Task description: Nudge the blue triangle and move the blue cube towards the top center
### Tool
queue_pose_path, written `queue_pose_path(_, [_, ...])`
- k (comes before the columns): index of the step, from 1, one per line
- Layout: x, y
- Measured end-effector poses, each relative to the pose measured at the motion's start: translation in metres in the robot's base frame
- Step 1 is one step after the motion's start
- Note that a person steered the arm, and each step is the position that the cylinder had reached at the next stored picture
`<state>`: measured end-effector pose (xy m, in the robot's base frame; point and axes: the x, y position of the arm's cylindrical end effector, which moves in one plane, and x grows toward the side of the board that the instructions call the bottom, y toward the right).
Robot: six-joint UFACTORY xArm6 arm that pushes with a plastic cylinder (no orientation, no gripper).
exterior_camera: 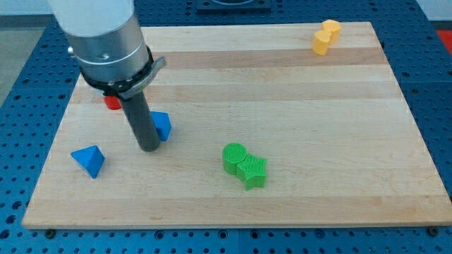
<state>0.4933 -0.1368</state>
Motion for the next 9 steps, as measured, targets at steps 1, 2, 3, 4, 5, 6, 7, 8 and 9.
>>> queue_pose_path(1, [-0.020, 0.001])
queue_pose_path(2, [-0.041, 0.001])
queue_pose_path(3, [-0.059, 0.001])
queue_pose_path(4, [-0.075, 0.005])
queue_pose_path(5, [-0.087, 0.021])
queue_pose_path(6, [-0.099, 0.039])
queue_pose_path(7, [-0.119, 0.052])
queue_pose_path(8, [-0.143, 0.053])
queue_pose_path(9, [-0.167, 0.053])
